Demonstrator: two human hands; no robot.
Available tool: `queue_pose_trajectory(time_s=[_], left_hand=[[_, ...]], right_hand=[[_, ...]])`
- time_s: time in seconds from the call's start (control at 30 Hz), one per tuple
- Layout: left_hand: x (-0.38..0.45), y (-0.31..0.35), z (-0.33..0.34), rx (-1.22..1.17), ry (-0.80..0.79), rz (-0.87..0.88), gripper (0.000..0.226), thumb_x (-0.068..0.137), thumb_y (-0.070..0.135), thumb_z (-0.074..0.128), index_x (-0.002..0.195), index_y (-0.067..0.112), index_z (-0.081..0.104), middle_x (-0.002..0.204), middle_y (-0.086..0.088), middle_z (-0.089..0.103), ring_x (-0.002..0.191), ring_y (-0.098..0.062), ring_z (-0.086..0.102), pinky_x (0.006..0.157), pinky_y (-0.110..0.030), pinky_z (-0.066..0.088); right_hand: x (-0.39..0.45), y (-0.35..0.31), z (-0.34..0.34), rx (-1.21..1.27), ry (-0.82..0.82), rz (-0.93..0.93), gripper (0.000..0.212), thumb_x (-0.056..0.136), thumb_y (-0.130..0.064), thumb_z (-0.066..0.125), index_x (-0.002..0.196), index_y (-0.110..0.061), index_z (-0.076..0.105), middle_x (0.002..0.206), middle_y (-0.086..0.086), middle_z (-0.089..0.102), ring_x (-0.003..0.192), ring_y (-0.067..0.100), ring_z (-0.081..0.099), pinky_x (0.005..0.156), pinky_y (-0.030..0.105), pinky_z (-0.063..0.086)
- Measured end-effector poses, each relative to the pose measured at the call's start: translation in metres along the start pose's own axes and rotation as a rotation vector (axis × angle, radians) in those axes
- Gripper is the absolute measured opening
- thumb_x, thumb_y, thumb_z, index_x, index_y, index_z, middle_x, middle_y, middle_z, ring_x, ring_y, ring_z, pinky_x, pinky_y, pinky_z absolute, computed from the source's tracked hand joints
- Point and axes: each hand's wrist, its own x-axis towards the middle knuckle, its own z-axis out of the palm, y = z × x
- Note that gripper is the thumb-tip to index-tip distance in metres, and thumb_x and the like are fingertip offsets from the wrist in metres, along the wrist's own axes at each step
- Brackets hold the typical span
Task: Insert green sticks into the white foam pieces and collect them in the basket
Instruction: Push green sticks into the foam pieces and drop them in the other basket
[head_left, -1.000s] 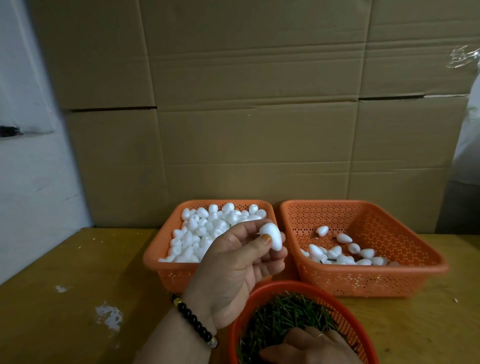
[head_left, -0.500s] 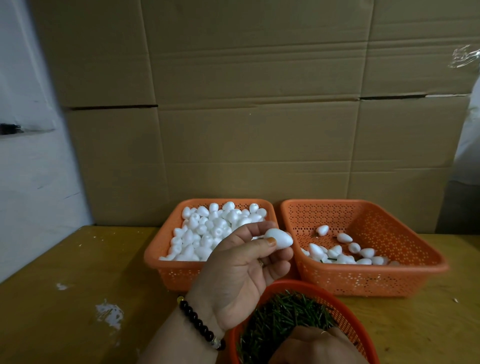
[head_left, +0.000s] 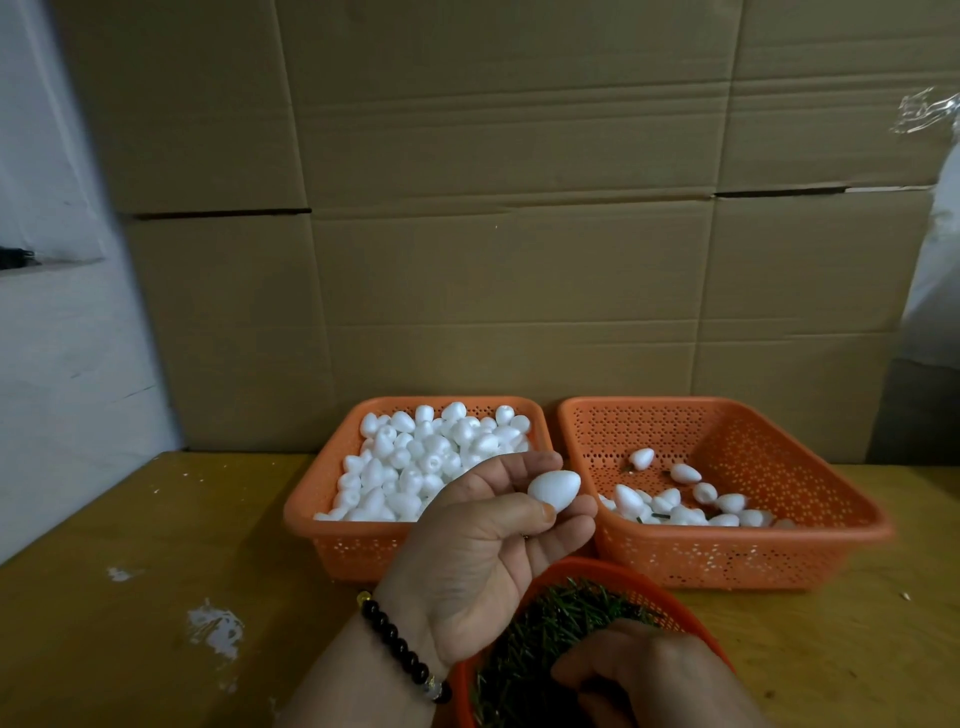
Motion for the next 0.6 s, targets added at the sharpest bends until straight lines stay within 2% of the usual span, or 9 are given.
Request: queue_pose_trajectory(time_s=[0.07, 0.2, 0.27, 0.3, 0.37, 0.5, 0.6], left_hand=[[0.000, -0.001, 0.000, 0.009, -0.002, -0.005, 0.032, 0.079, -0.020, 0.044, 0.099, -0.004, 0.064, 0.085, -0.022, 0.069, 0.080, -0.029, 0.071, 0.063, -0.031, 0.058], [0.000, -0.001, 0.000, 0.020, 0.003, -0.030, 0.036, 0.083, -0.016, 0.044, 0.094, 0.001, 0.074, 0.088, -0.018, 0.068, 0.078, -0.027, 0.069, 0.064, -0.033, 0.058], [0.000, -0.001, 0.001, 0.059, 0.011, -0.037, 0.035, 0.083, -0.012, 0.046, 0.099, 0.004, 0.073, 0.091, -0.014, 0.066, 0.076, -0.023, 0.066, 0.062, -0.032, 0.056], [0.000, -0.001, 0.001, 0.073, 0.015, -0.039, 0.034, 0.082, -0.011, 0.048, 0.101, 0.004, 0.072, 0.091, -0.013, 0.065, 0.074, -0.021, 0.064, 0.060, -0.030, 0.055], [0.000, -0.001, 0.001, 0.091, 0.019, -0.044, 0.034, 0.075, -0.006, 0.053, 0.103, 0.007, 0.068, 0.089, -0.011, 0.063, 0.070, -0.018, 0.061, 0.056, -0.027, 0.052], [-0.001, 0.000, 0.001, 0.101, 0.018, -0.050, 0.038, 0.063, 0.001, 0.060, 0.101, 0.008, 0.067, 0.089, -0.010, 0.066, 0.069, -0.017, 0.061, 0.055, -0.026, 0.050], [-0.001, 0.000, 0.001, 0.088, 0.004, -0.048, 0.035, 0.066, -0.002, 0.059, 0.099, 0.006, 0.065, 0.090, -0.012, 0.067, 0.069, -0.018, 0.063, 0.056, -0.028, 0.052]], right_hand=[[0.001, 0.002, -0.003, 0.005, 0.023, 0.023, 0.028, 0.089, -0.036, 0.057, 0.114, -0.047, 0.060, 0.110, -0.023, 0.059, 0.103, -0.011, 0.052, 0.091, 0.004, 0.036], [-0.001, -0.001, -0.001, 0.044, 0.119, -0.015, 0.026, 0.087, -0.041, 0.059, 0.111, -0.051, 0.061, 0.105, -0.025, 0.059, 0.101, -0.012, 0.053, 0.090, 0.005, 0.038], [0.000, 0.000, -0.002, -0.073, 0.148, -0.058, 0.025, 0.075, -0.040, 0.075, 0.098, -0.049, 0.068, 0.095, -0.025, 0.063, 0.090, -0.013, 0.058, 0.078, 0.005, 0.045], [-0.001, 0.002, -0.002, -0.072, 0.214, -0.079, 0.028, 0.063, -0.034, 0.085, 0.086, -0.044, 0.072, 0.086, -0.023, 0.065, 0.079, -0.011, 0.062, 0.068, 0.008, 0.049], [-0.002, 0.001, -0.002, -0.041, 0.366, -0.110, 0.036, 0.048, -0.024, 0.094, 0.072, -0.038, 0.071, 0.073, -0.020, 0.066, 0.063, -0.007, 0.062, 0.055, 0.011, 0.050], [-0.004, 0.003, -0.005, 0.062, 0.483, -0.101, 0.025, 0.059, -0.028, 0.088, 0.067, -0.037, 0.066, 0.063, -0.023, 0.061, 0.060, -0.009, 0.059, 0.055, 0.007, 0.045], [-0.003, 0.008, -0.010, 0.170, 0.513, -0.019, 0.030, 0.066, -0.016, 0.084, 0.070, -0.039, 0.066, 0.067, -0.023, 0.065, 0.064, -0.008, 0.062, 0.057, 0.005, 0.045]])
